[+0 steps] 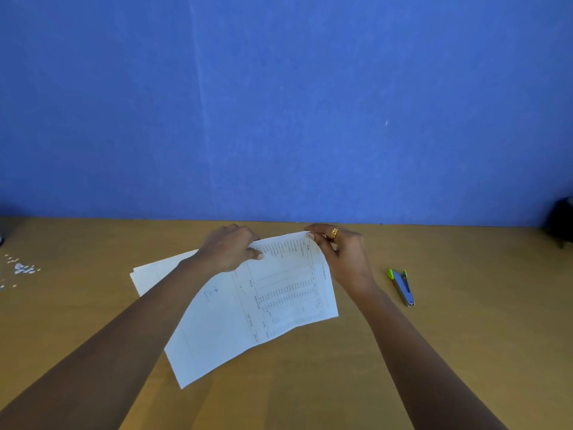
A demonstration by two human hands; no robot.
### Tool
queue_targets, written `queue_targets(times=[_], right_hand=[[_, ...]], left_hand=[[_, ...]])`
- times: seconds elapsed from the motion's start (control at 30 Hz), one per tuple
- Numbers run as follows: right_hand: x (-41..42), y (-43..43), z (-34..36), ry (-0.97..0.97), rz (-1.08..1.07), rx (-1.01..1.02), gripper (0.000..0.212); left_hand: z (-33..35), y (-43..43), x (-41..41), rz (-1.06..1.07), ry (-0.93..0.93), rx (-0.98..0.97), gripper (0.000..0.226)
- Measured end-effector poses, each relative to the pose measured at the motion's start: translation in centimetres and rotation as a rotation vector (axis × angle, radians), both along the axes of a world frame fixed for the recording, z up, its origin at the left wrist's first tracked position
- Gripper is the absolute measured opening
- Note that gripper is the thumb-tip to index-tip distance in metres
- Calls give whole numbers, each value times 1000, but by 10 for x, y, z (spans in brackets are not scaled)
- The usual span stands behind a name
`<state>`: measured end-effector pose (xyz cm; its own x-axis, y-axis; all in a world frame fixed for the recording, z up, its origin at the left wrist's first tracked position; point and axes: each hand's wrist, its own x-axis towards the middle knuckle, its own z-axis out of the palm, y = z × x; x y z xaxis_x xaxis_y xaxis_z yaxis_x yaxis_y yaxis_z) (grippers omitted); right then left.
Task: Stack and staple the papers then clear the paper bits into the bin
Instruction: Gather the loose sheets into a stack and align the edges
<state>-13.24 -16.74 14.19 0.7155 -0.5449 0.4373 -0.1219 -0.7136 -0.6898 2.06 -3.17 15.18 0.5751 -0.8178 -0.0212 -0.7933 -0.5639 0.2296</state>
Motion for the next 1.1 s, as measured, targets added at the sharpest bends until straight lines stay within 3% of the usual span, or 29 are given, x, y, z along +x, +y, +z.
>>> queue_targets(times=[0.33, 0.47, 0.63, 0.83, 0.97, 1.1], right_hand=[[-1, 7, -9, -5, 17, 157, 16], [-4, 16, -13, -107, -58, 301, 35], [-5, 28, -25, -63, -91, 204, 63], [-2, 34, -21, 17, -82, 73, 61], [1, 30, -21, 60, -82, 40, 63], [4, 29, -23, 53, -80, 38, 61]], left_hand=[[0, -19, -29, -138, 134, -236, 23], [0, -22, -33, -106, 197, -328, 25], [-2, -20, -32, -61, 312, -431, 25], [-4, -22, -33, -56, 391, -498, 28], [-5, -20, -33, -55, 437, -539, 42], [-6, -21, -33, -25, 446, -550, 33]])
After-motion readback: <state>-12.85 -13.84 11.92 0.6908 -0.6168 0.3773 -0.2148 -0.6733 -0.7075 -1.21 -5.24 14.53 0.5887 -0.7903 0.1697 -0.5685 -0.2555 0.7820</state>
